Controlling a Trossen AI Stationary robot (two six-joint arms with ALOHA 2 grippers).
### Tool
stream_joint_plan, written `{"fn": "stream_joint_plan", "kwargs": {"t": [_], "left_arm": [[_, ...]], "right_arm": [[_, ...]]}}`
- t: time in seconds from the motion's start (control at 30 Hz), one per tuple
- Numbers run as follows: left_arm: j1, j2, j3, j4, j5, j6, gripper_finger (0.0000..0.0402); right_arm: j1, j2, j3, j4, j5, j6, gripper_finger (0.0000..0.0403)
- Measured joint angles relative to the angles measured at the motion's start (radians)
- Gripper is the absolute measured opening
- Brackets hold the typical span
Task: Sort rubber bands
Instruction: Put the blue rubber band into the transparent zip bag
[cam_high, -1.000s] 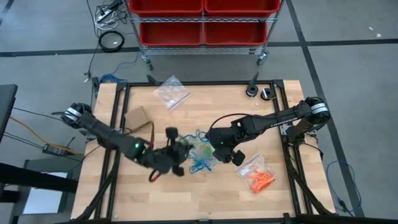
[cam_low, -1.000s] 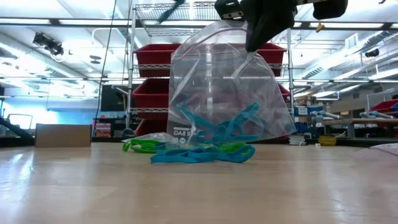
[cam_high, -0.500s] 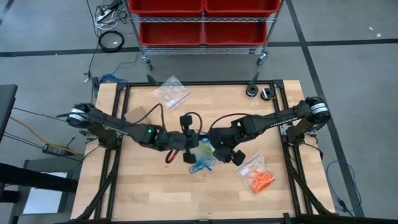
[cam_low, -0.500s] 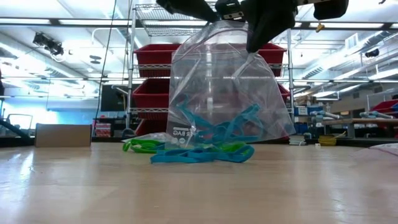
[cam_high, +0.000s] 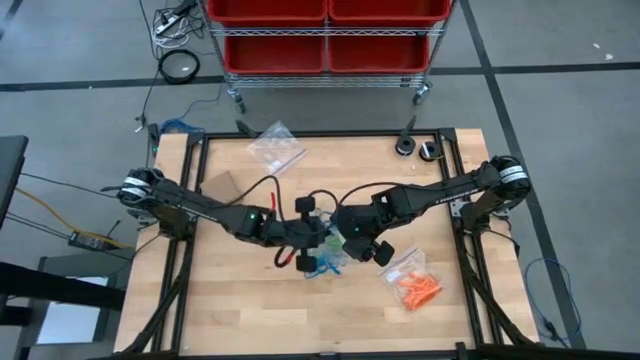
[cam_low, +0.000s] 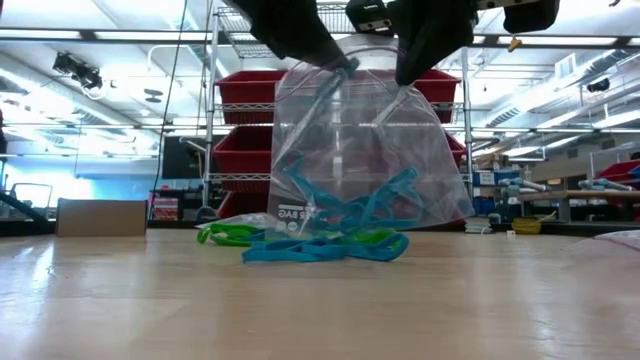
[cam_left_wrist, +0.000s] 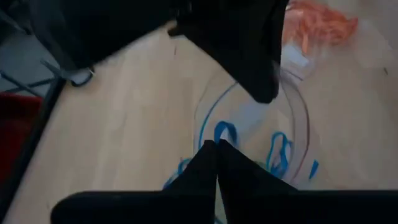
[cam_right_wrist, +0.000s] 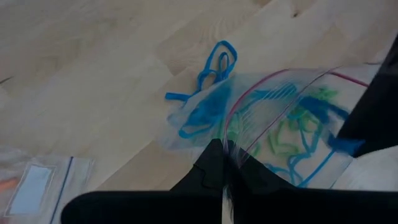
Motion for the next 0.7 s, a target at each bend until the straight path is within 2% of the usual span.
{"fn": "stream_joint_plan", "kwargs": {"t": [0.27, 0.43, 0.7], "left_arm": [[-0.019, 0.000, 0.027, -0.064, 0.001, -0.026, 0.0103], [-0.030, 0.000, 0.085, -0.174, -0.032, -0.045, 0.0153], [-0.049, 0.000, 0.222, -0.397, -0.059, -0.087, 0.0183]], "right_arm": [[0.000, 0.000, 0.000, -0.002, 0.000, 0.000, 0.0000], [0.000, 0.000, 0.000, -0.002, 0.000, 0.000, 0.0000], [0.000, 0.000, 0.000, -0.005, 0.016, 0.001, 0.0000]]}}
